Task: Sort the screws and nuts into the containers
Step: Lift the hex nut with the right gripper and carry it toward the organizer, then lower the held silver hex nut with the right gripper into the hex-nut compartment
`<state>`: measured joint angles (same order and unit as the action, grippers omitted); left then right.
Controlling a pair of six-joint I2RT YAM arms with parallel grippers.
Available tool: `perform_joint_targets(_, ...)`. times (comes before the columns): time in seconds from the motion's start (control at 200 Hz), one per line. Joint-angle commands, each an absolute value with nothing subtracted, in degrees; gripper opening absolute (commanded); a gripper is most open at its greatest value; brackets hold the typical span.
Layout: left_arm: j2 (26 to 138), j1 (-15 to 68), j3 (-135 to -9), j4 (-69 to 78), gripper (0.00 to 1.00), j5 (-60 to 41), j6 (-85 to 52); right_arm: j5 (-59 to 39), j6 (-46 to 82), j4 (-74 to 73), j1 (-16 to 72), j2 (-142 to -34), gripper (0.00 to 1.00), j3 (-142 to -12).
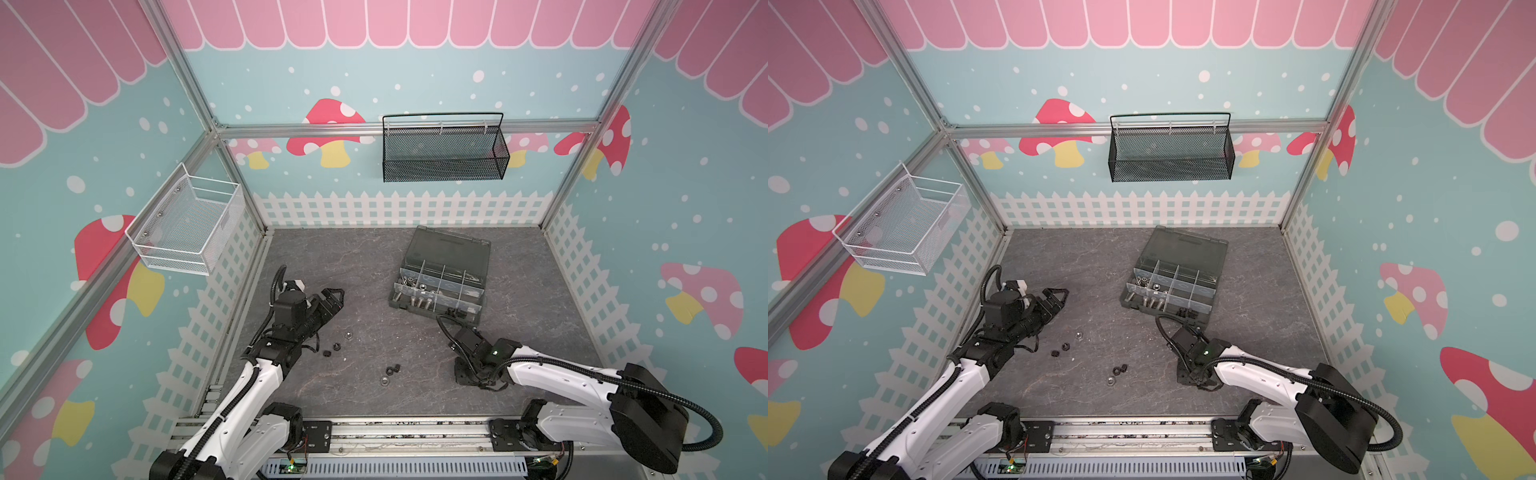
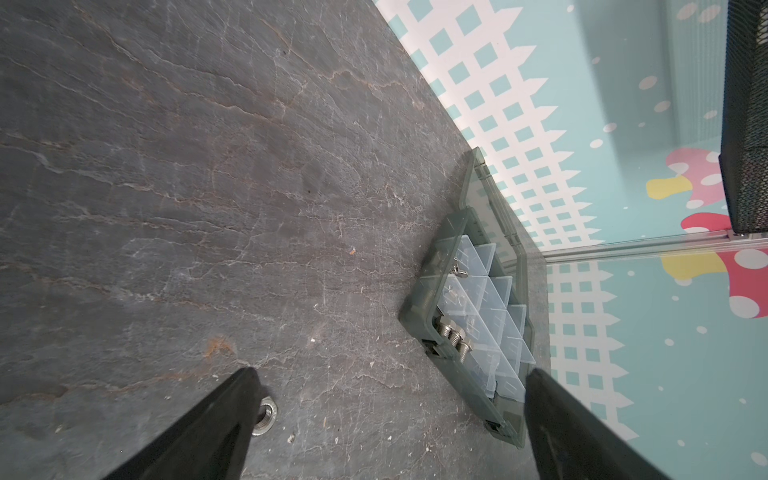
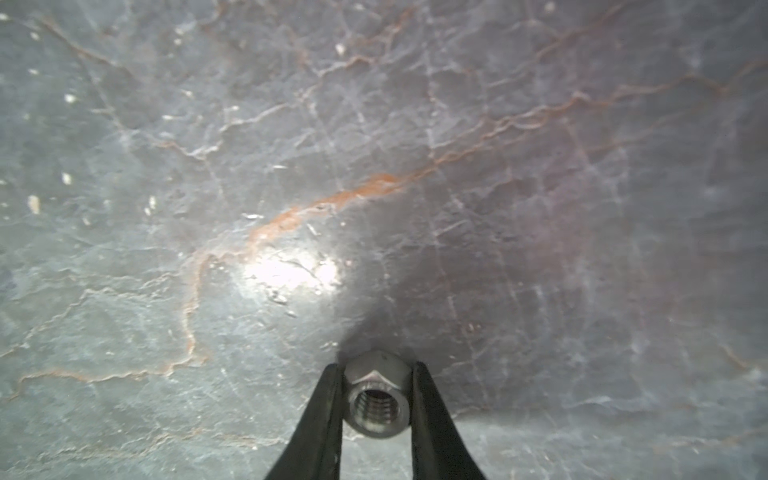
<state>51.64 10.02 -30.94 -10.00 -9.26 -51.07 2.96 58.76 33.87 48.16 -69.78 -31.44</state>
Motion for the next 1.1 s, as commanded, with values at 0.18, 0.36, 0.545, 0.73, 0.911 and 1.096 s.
perform_joint_targets(0.18, 51.31, 9.41, -30.18, -10.63, 1.00, -9.01, -52.23, 1.87, 54.12, 26.42, 48.82, -73.15, 0.05, -35.03)
perform_joint_targets(0.36, 51.32, 9.38, -30.28, -11.16, 1.00, -8.60, -52.12, 6.37, 50.48, 25.82, 48.70, -75.38, 0.05, -41.02)
perform_joint_targets(0.545, 50.89, 9.32, -30.11, -11.56, 1.00, -8.14, -52.12, 8.89, 45.43, 24.86, 48.52, -79.39, 0.05, -47.95)
perform_joint_targets(0.73, 50.88, 9.32, -29.56, -11.56, 1.00, -7.82, -52.50, 11.29, 39.52, 24.88, 47.32, -84.47, 0.03, -56.36)
perform_joint_targets(0.911, 49.72, 9.32, -29.14, -12.90, 1.00, -6.95, -52.91, 11.32, 33.63, 24.61, 43.73, -89.04, 0.02, -63.40)
perform_joint_targets(1.096, 47.59, 9.32, -28.41, -14.08, 1.00, -6.18, -53.44, 10.24, 28.46, 24.26, 38.73, -93.47, 0.00, -69.54)
